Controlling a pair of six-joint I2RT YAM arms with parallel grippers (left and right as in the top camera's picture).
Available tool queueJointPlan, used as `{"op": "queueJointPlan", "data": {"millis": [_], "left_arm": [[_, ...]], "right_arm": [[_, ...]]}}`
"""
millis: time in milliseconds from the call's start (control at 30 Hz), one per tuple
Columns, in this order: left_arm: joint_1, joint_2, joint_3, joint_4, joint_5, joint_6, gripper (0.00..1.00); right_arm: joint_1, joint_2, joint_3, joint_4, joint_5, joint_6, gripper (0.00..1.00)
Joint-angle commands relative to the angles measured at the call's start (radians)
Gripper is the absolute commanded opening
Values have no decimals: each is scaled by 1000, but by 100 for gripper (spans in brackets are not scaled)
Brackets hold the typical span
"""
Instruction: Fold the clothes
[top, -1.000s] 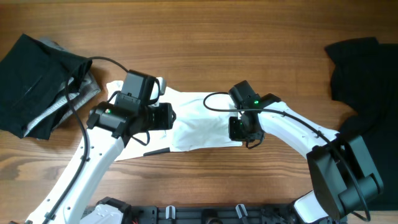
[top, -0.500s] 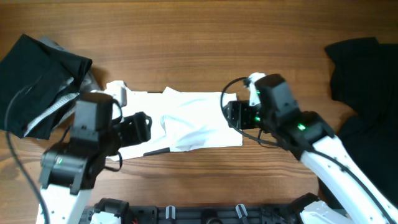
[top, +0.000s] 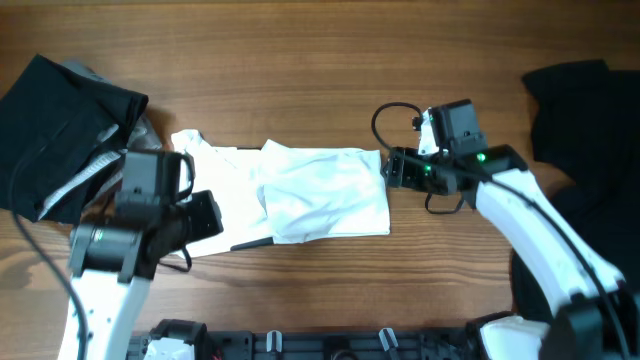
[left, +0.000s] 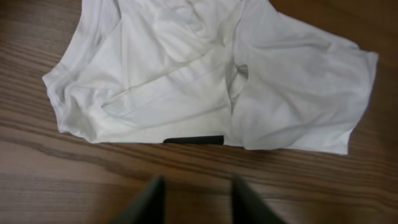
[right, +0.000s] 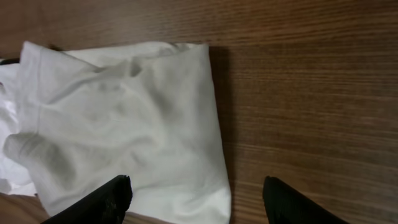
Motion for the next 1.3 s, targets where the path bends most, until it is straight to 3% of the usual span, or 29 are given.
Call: {"op": "queueJointPlan", "data": {"millis": [0, 100, 167, 200, 500, 600, 667, 700, 800, 900, 1133, 1267], "left_arm": [[16, 93, 15, 40, -34, -37, 8], [16, 151, 15, 52, -34, -36, 8], [17, 166, 15, 51, -35, -36, 35], [22, 166, 16, 51, -34, -37, 38], [133, 73, 16, 18, -27, -35, 54], [161, 60, 16, 3, -27, -32, 56], [174, 60, 16, 3, -27, -32, 56], [179, 60, 16, 3, -27, -32, 56], [184, 60, 16, 1, -27, -32, 56], [184, 60, 16, 1, -27, -32, 56], [184, 60, 16, 3, -27, -32, 57], [184, 60, 16, 15, -27, -32, 57]], "right_arm": [[-35, 117, 0, 30, -171, -127, 73], [-41, 204, 0, 68, -266, -222, 76], [-40, 253, 0, 90, -344, -290, 81], [-40, 274, 0, 98, -354, -293, 82], [-40, 386, 0, 145, -428, -306, 79], [-40, 386, 0, 176, -486, -337, 65], [-41, 386, 0, 190, -515, -344, 50], [-41, 386, 0, 193, -515, -338, 30], [-42, 386, 0, 193, -514, -323, 7], [-63, 371, 0, 193, -496, -289, 4], [-233, 214, 20, 51, -172, -219, 4], [-326, 106, 38, 34, -152, -182, 4]]}}
